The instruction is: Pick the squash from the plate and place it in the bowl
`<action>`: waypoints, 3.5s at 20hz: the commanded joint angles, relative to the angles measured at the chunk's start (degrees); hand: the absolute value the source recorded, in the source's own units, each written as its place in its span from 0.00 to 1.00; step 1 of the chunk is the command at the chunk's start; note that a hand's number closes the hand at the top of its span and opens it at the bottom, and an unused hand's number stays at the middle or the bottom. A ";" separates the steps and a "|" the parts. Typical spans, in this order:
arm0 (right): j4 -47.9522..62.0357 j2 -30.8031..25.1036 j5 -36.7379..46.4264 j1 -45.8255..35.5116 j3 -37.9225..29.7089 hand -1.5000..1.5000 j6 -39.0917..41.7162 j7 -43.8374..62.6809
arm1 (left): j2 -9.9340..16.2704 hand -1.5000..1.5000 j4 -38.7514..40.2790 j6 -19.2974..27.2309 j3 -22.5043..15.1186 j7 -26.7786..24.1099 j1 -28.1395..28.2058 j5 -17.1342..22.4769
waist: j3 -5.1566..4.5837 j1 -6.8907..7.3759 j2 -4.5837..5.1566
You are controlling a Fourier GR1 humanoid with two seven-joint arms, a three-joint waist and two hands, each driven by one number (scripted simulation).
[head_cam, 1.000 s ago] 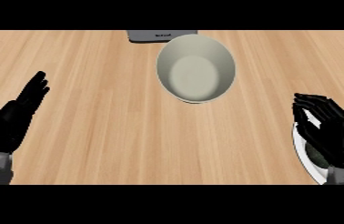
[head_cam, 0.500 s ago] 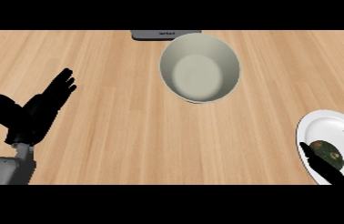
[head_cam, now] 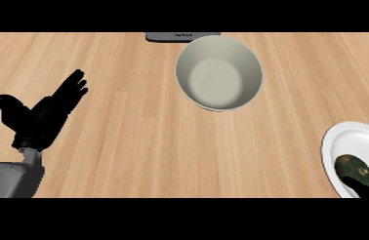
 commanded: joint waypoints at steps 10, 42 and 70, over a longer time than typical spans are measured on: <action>-7.41 -16.48 -3.27 -18.81 2.69 0.00 30.62 46.55 | -1.34 0.50 -0.55 -2.65 -0.45 -0.03 0.71 0.11 | 0.17 2.47 0.11; 4.58 -15.14 -6.81 -24.75 8.77 0.00 42.27 55.21 | -3.94 0.50 -0.85 -3.67 4.44 3.27 0.04 -3.15 | 0.30 0.35 -0.39; 30.44 -3.56 5.24 -27.08 4.62 0.00 41.23 36.75 | -8.43 0.50 3.08 -7.92 9.22 2.63 -2.94 -8.45 | 0.33 0.31 -0.20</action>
